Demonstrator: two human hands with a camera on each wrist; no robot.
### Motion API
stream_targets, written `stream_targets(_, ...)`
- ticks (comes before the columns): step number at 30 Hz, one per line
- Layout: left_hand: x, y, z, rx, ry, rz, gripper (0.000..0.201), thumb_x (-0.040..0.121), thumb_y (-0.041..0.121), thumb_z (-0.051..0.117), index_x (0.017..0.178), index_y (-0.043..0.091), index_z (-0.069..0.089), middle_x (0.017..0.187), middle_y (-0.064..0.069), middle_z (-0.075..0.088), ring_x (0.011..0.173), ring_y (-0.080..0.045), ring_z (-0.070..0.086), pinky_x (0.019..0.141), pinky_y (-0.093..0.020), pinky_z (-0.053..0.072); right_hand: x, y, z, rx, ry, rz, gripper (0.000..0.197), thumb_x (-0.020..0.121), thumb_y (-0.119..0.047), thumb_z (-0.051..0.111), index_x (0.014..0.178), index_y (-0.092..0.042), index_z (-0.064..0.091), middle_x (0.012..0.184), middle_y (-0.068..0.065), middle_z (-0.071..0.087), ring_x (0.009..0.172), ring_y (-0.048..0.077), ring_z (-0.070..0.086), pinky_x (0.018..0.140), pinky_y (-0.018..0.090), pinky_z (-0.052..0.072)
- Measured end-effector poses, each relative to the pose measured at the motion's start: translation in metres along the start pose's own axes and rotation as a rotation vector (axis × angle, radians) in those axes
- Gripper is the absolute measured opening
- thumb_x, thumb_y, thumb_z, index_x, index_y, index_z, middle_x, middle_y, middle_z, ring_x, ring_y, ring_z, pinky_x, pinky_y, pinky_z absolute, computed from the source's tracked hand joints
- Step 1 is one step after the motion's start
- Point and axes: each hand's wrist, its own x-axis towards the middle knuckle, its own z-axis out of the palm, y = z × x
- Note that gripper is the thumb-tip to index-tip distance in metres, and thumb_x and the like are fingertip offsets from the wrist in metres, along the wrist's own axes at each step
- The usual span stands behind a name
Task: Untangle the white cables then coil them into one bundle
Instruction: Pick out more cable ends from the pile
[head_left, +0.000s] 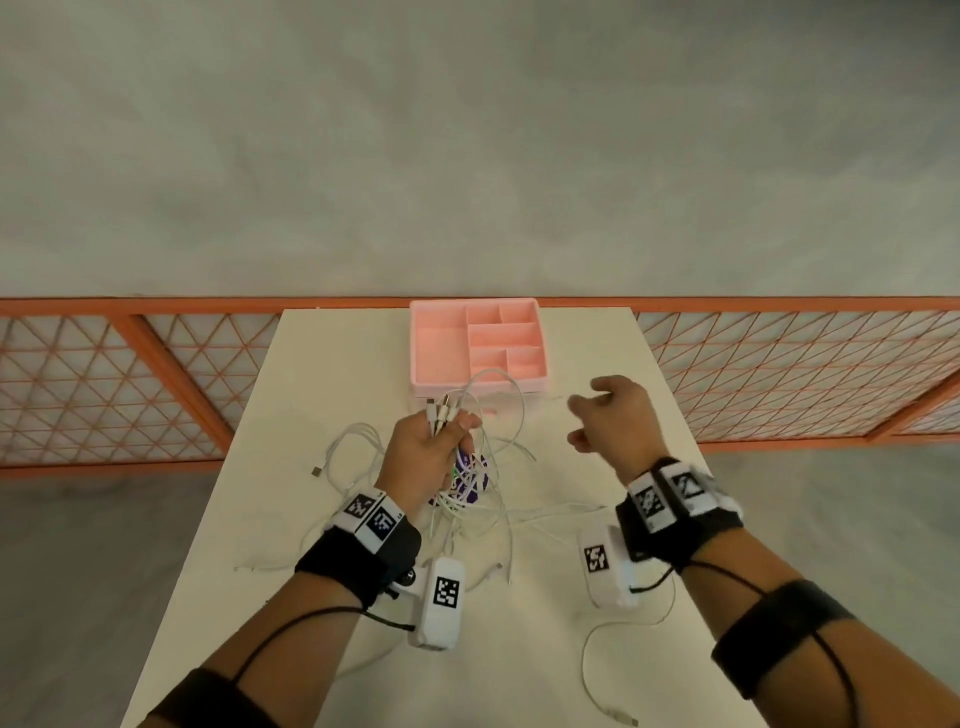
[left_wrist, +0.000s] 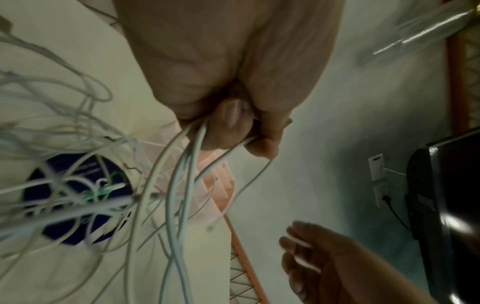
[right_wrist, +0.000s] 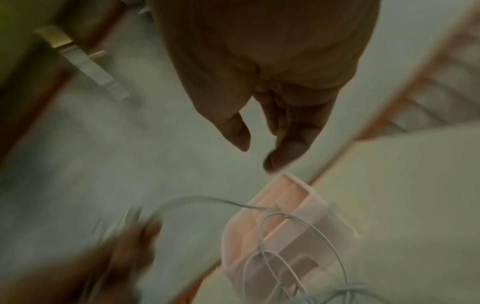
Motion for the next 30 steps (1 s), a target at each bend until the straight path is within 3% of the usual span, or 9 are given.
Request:
stream_targets(2,0.004,0.006,0.001,0.066,-0.053,0.058,0.021,0.097,0.023,0.063,0.093,0.007,0.075,0.067,-0.006,0.061,0.04,-0.012,0.032,0.042,-0.021,0.026,-0.015,-0.007,0.013,-0.246,-0.025,-0.337,0.042,0.087,-0.022,0.068,0.127,-0.016,0.056,0.106,-0.001,0.061,0.081,0.015,0.064,0.079,0.03,0.053)
stream_targets(4,0.005,0.012,0.003,0.142,-0.108,0.122,0.025,0.097,0.026,0.063,0.082,0.009,0.074,0.06,-0.004,0.058,0.04,-0.011,0.034,0.043,-0.021,0.027,-0.027,-0.019,0.027,-0.391,-0.205,-0.64,0.039,0.091,-0.023,0.064,0.129,-0.021,0.057,0.116,-0.004,0.056,0.081,0.005,0.053,0.078,0.023,0.047)
stream_targets(7,0.004,0.014,0.004,0.171,-0.139,0.158,0.038,0.099,0.027,0.061,0.066,0.009,0.064,0.045,0.003,0.044,0.037,-0.01,0.031,0.044,-0.021,0.026,-0.035,-0.034,0.036,-0.641,-0.314,-0.826,0.014,0.095,-0.029,0.056,0.102,-0.024,0.067,0.101,-0.005,0.064,0.075,0.011,0.056,0.073,0.035,0.052)
stream_targets(9,0.0,0.012,0.001,0.074,-0.141,0.114,0.037,0.099,0.03,0.06,0.072,0.005,0.064,0.05,-0.004,0.039,0.039,-0.013,0.025,0.044,-0.02,0.024,-0.029,-0.044,0.032,-0.714,-0.301,-0.829,0.021,0.095,-0.037,0.059,0.094,-0.02,0.07,0.092,-0.004,0.068,0.076,0.015,0.061,0.07,0.035,0.051)
stream_targets(13,-0.004,0.004,-0.004,-0.025,-0.135,0.062,0.027,0.1,0.025,0.057,0.096,0.001,0.069,0.072,-0.003,0.058,0.041,-0.01,0.025,0.041,-0.018,0.023,-0.015,-0.072,0.015,-0.51,-0.265,-0.856,0.016,0.09,-0.032,0.069,0.088,-0.017,0.074,0.082,-0.006,0.066,0.071,0.012,0.058,0.068,0.027,0.045)
stream_targets(19,0.001,-0.014,-0.015,0.038,-0.118,0.011,0.031,0.099,0.029,0.059,0.081,0.006,0.065,0.072,-0.016,0.042,0.041,-0.013,0.023,0.043,-0.023,0.018,0.004,-0.109,-0.015,0.0,0.053,-0.765,0.004,0.085,-0.024,0.075,0.083,-0.02,0.074,0.079,-0.003,0.069,0.073,0.013,0.063,0.07,0.024,0.049)
stream_targets(24,0.003,-0.028,-0.02,0.143,-0.081,-0.043,0.026,0.099,0.025,0.06,0.086,0.005,0.068,0.08,-0.02,0.06,0.039,-0.011,0.032,0.04,-0.02,0.027,0.024,-0.111,-0.047,0.251,0.381,-0.646,0.012,0.085,-0.031,0.071,0.083,-0.02,0.073,0.074,-0.005,0.07,0.067,0.009,0.062,0.067,0.029,0.054)
stream_targets(28,0.004,-0.018,-0.017,0.098,0.007,-0.029,0.02,0.099,0.018,0.059,0.089,0.004,0.068,0.082,-0.015,0.066,0.036,-0.004,0.038,0.037,-0.017,0.03,0.045,-0.079,-0.052,0.134,0.368,-0.459,0.017,0.088,-0.032,0.067,0.087,-0.016,0.073,0.076,0.0,0.07,0.069,0.013,0.063,0.067,0.028,0.051)
stream_targets(30,0.005,-0.007,-0.01,0.033,-0.017,0.004,0.021,0.099,0.019,0.06,0.092,0.001,0.07,0.081,-0.012,0.067,0.037,-0.006,0.035,0.038,-0.018,0.028,0.048,-0.058,-0.048,-0.031,0.292,-0.371,0.022,0.093,-0.026,0.062,0.1,-0.009,0.073,0.085,0.002,0.07,0.076,0.016,0.064,0.071,0.027,0.049)
